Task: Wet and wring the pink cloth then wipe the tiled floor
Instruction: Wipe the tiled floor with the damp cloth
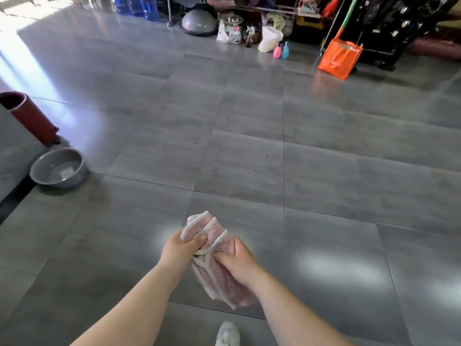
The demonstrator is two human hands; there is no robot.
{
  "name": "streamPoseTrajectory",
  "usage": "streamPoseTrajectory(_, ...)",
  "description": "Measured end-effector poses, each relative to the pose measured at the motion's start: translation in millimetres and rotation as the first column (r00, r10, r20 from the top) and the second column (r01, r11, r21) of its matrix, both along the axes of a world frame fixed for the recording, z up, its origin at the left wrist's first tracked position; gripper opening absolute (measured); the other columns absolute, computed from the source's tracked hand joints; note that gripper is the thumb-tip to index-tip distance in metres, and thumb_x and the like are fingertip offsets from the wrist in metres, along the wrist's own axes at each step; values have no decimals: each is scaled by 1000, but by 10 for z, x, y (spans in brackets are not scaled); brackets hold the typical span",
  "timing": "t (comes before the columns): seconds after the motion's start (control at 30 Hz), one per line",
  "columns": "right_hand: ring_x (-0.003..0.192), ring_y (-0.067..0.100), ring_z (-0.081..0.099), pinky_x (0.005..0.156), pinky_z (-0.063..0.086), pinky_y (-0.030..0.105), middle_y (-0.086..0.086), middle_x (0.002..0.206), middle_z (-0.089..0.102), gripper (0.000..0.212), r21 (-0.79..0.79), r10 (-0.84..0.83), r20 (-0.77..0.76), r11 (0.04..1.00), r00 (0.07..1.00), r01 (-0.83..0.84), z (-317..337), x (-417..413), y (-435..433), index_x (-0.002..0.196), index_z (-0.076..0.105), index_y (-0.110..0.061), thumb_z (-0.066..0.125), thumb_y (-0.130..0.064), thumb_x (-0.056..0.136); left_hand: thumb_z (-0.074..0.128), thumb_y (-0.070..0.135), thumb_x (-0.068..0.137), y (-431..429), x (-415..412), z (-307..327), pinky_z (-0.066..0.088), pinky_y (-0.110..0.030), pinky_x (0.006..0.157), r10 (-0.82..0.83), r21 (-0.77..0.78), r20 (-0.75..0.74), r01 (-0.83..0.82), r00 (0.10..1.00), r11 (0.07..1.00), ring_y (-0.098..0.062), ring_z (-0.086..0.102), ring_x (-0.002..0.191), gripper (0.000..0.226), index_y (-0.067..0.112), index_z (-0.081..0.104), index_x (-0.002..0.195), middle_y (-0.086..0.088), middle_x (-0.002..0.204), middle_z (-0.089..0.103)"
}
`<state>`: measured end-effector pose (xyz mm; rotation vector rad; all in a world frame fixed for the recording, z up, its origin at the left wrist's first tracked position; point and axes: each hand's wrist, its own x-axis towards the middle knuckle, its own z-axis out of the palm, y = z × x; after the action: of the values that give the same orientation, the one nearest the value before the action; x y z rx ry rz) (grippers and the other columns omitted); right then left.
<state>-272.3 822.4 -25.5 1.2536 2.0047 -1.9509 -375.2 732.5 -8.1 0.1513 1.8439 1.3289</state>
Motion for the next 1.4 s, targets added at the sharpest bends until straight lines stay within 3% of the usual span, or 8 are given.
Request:
streamPoseTrajectory(0.27, 87, 21, 56, 79, 46, 33, -3, 84, 56, 14, 70, -63, 203, 996, 977, 50, -732, -367, 1040, 79, 46, -23, 57, -16, 83, 57, 11, 85, 915, -658, -802, 47, -29, 70, -91, -199, 46, 98, 995, 975, -24, 62, 79, 26, 11, 59, 110, -3, 83, 64)
streamPoseTrajectory(0.43, 66, 21, 51, 62, 43, 30, 1, 68, 48, 23, 219, -339, 370, 937, 865, 274, -1565, -497, 1954, 70, 35, -21, 44, -10, 88, 52, 4, 86, 1529, -1183, -1593, 38, -17, 60, -209, -374, -48, 176, 977, 910, -23, 53, 74, 26, 6, 59, 111, -5, 77, 60)
streamPoseTrajectory(0.6, 94, 26, 58, 73, 36, 28, 9, 99, 59, 21, 445, -484, 451, 850, 750, 282, -2875, -571, 2853, 106, 47, -19, 32, -29, 96, 48, -2, 85, 2272, -1583, -3061, 33, -29, 67, -300, -492, -121, 205, 946, 846, -24, 49, 76, 29, 5, 60, 110, -11, 87, 60)
streamPoseTrajectory(0.8, 73, 34, 51, 61, 31, 32, 22, 95, 65, 6, 647, -628, 431, 715, 648, 263, -4808, -668, 3711, 88, 38, -15, 42, -16, 92, 44, 7, 89, 3037, -1875, -5091, 39, -24, 87, -562, -548, -208, 381, 800, 745, -22, 56, 112, 34, 14, 53, 122, -4, 113, 60)
streamPoseTrajectory(1.0, 61, 20, 67, 46, 44, 26, -3, 81, 72, 20, 719, -245, 370, 686, 896, -110, -6239, -943, 3720, 95, 53, -23, 47, -29, 77, 39, 22, 93, 3363, -2311, -6270, 24, -23, 109, -816, -717, -343, 432, 464, 547, -12, 29, 137, 48, 28, 27, 139, 10, 150, 26)
streamPoseTrajectory(1.17, 99, 18, 56, 88, 30, 30, -3, 102, 71, 41, 795, 143, 448, 387, 882, -467, -6739, -861, 3802, 92, 66, -26, 44, -49, 66, 40, 52, 88, 3171, -2436, -6659, 0, -30, 118, -889, -815, -233, 419, 394, 400, -15, -5, 145, 74, 30, -4, 144, 6, 156, -7)
streamPoseTrajectory(1.3, 144, 16, -9, 110, 2, 43, 1, 157, 1, 60, 785, 197, 562, 179, 803, -593, -7023, -709, 4103, 146, 6, -35, 9, -59, 91, 42, 61, 82, 2943, -2446, -6730, 1, -39, 119, -904, -878, -77, 401, 420, 261, -19, -14, 144, 92, 21, -14, 143, 2, 154, -19)
streamPoseTrajectory(1.4, 143, 16, -15, 111, 1, 41, 2, 156, -17, 60, 812, 197, 521, 186, 830, -554, -7237, -791, 3973, 147, -5, -28, 2, -53, 93, 41, 60, 83, 2915, -2412, -6788, 1, -40, 118, -911, -891, -49, 394, 411, 226, -21, -19, 143, 95, 18, -22, 141, 1, 153, -24)
